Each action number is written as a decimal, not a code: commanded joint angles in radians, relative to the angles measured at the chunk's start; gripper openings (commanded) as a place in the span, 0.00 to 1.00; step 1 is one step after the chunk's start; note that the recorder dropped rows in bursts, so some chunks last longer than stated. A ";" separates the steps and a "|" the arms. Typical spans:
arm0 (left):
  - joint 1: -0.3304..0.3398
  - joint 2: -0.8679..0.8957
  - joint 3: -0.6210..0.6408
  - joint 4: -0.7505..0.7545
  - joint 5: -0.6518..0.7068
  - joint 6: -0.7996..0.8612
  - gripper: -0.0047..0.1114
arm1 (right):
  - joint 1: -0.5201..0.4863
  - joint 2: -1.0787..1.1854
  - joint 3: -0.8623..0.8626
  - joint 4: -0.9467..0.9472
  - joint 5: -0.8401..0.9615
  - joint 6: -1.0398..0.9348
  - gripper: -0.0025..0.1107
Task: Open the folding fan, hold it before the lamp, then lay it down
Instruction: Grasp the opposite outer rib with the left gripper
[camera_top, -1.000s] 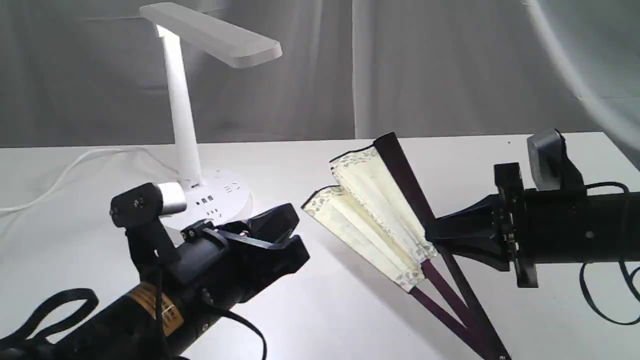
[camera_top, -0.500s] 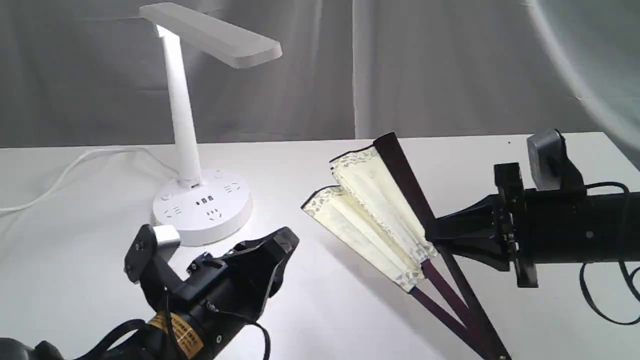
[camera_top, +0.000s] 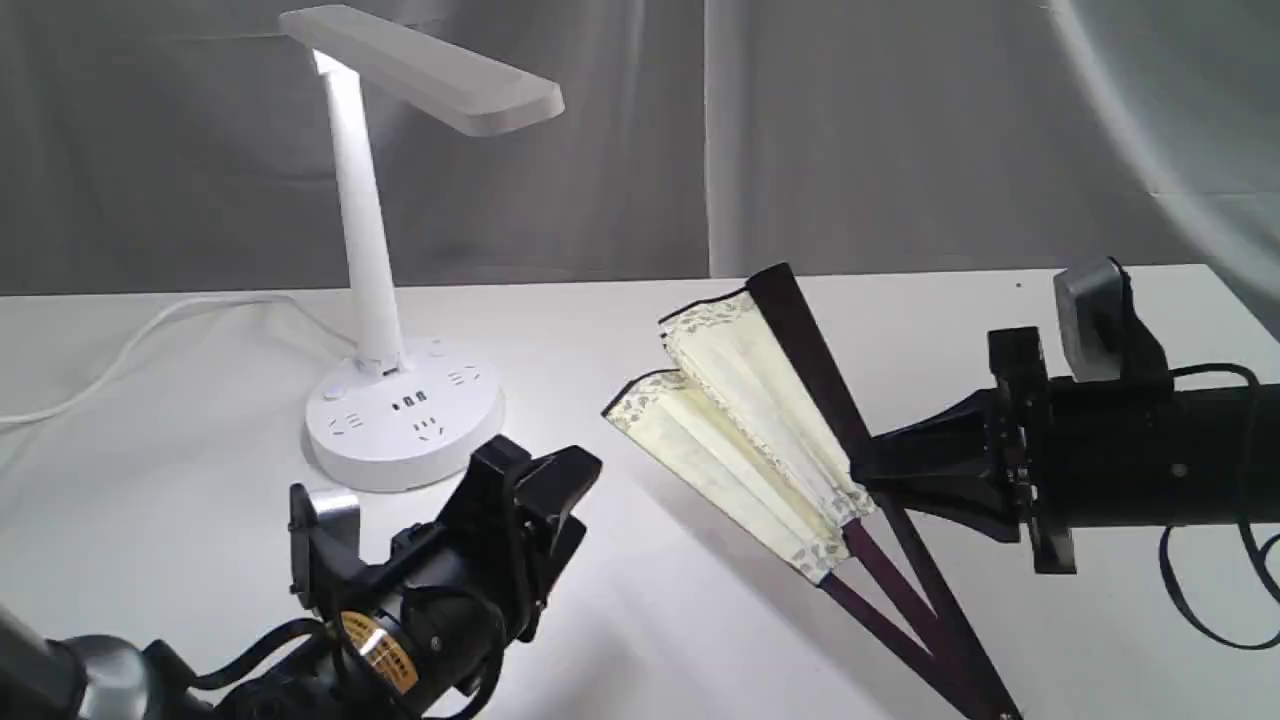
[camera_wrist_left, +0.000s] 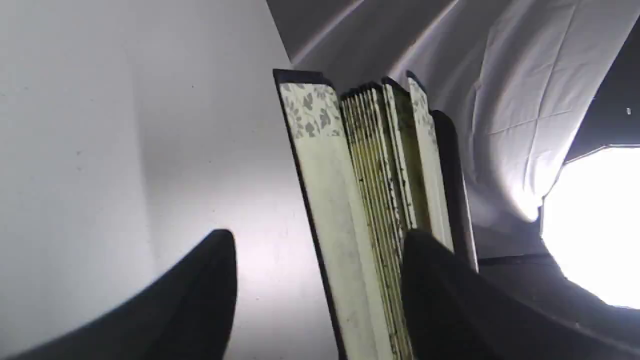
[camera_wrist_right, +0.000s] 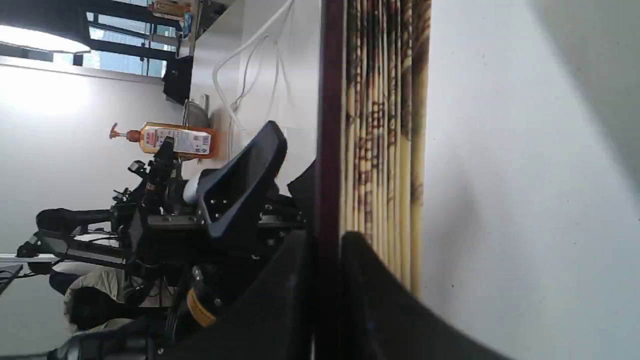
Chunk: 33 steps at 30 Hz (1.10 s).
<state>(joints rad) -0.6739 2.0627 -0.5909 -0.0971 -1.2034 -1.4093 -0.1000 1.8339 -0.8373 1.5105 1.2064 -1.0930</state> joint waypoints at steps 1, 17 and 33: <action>0.047 0.025 -0.042 0.105 -0.018 -0.107 0.48 | -0.008 -0.014 0.003 0.008 0.015 -0.014 0.02; 0.077 0.168 -0.271 0.282 -0.018 -0.322 0.48 | -0.008 -0.014 0.003 0.008 0.015 -0.027 0.02; 0.077 0.228 -0.386 0.296 -0.018 -0.342 0.47 | -0.008 -0.014 0.003 0.019 0.015 -0.027 0.02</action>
<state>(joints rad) -0.5969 2.2923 -0.9693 0.1929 -1.2111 -1.7432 -0.1000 1.8339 -0.8373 1.5124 1.2064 -1.1033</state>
